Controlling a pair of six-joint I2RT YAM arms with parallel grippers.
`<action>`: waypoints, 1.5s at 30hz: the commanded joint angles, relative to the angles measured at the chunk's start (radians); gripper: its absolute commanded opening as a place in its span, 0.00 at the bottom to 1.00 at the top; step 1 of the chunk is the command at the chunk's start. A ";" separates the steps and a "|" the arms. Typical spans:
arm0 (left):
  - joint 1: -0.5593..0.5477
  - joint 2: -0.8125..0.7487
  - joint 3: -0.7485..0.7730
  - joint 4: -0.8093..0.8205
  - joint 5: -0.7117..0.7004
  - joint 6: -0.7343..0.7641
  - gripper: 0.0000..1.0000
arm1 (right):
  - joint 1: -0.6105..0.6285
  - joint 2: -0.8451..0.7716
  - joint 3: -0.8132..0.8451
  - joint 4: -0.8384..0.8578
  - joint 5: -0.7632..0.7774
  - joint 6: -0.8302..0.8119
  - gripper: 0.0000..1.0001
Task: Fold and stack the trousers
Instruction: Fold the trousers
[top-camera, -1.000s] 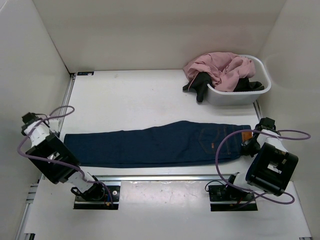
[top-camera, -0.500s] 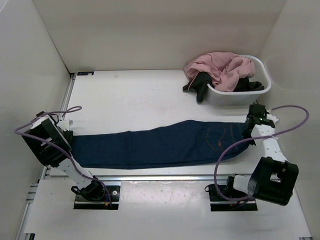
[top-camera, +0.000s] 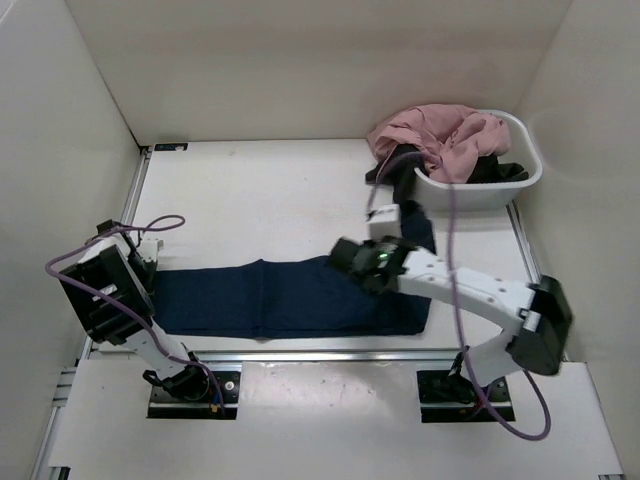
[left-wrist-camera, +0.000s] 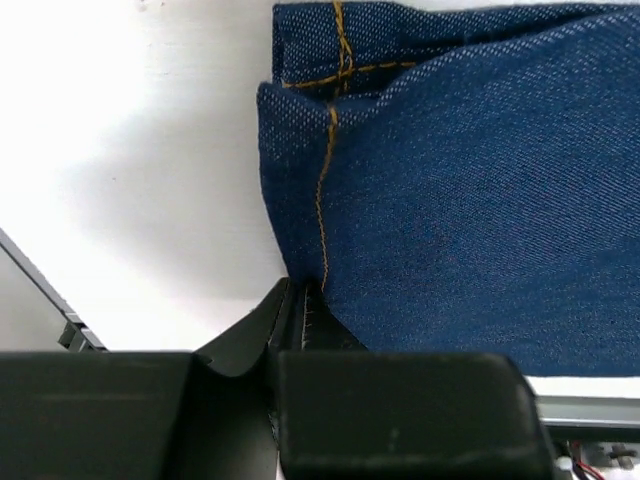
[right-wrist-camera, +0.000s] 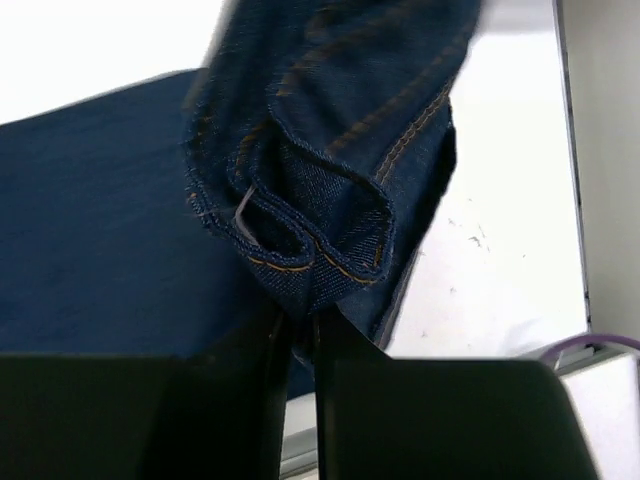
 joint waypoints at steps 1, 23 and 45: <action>0.013 0.009 -0.067 0.124 -0.036 -0.003 0.14 | 0.210 0.178 0.176 -0.258 0.147 0.315 0.00; 0.067 -0.114 -0.053 0.191 -0.116 0.066 0.14 | 0.550 0.720 0.746 -0.413 0.151 0.643 0.00; -0.556 -0.323 -0.091 -0.170 0.141 0.184 0.33 | 0.160 0.073 0.045 -0.413 0.105 0.830 0.00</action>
